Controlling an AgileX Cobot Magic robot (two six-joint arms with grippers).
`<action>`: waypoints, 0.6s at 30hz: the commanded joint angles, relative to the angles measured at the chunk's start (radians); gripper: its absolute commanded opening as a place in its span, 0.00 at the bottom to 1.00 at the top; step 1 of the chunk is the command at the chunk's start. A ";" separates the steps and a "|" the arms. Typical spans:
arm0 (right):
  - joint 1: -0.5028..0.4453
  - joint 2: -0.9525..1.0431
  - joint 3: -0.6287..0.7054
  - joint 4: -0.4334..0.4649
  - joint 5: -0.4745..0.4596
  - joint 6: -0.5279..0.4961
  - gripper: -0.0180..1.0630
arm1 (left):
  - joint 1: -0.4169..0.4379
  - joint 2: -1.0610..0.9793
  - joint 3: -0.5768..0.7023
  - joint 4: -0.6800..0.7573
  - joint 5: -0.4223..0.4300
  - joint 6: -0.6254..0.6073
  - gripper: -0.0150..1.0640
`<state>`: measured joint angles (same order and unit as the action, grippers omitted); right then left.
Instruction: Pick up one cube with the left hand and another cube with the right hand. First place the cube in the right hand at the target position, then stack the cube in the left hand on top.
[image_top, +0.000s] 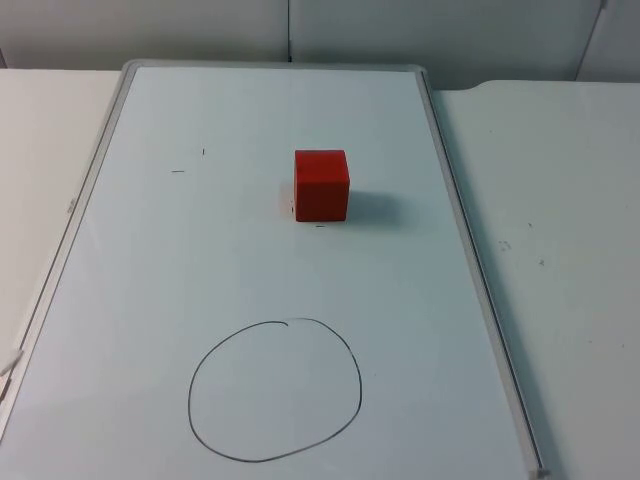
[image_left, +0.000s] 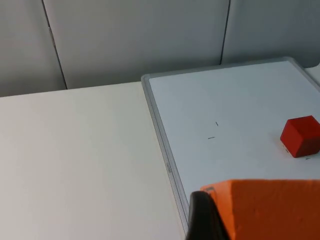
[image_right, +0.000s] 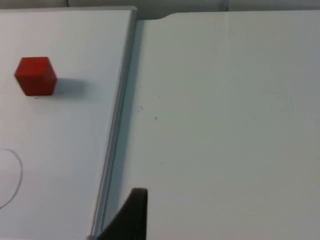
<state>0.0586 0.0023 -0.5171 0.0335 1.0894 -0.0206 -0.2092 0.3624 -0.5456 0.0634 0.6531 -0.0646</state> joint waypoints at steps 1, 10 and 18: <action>-0.004 0.005 -0.005 0.074 0.006 -0.052 0.97 | -0.007 -0.007 0.002 -0.002 -0.007 0.002 0.03; -0.004 0.301 -0.094 0.229 -0.128 -0.177 0.94 | -0.007 -0.007 0.002 -0.001 -0.007 0.003 0.03; -0.004 0.797 -0.363 0.403 -0.206 -0.359 0.90 | -0.007 -0.007 0.002 -0.003 -0.007 0.003 0.03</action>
<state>0.0586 0.7567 -0.8588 0.4120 0.9054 -0.3514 -0.2092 0.3624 -0.5442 0.0634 0.6531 -0.0588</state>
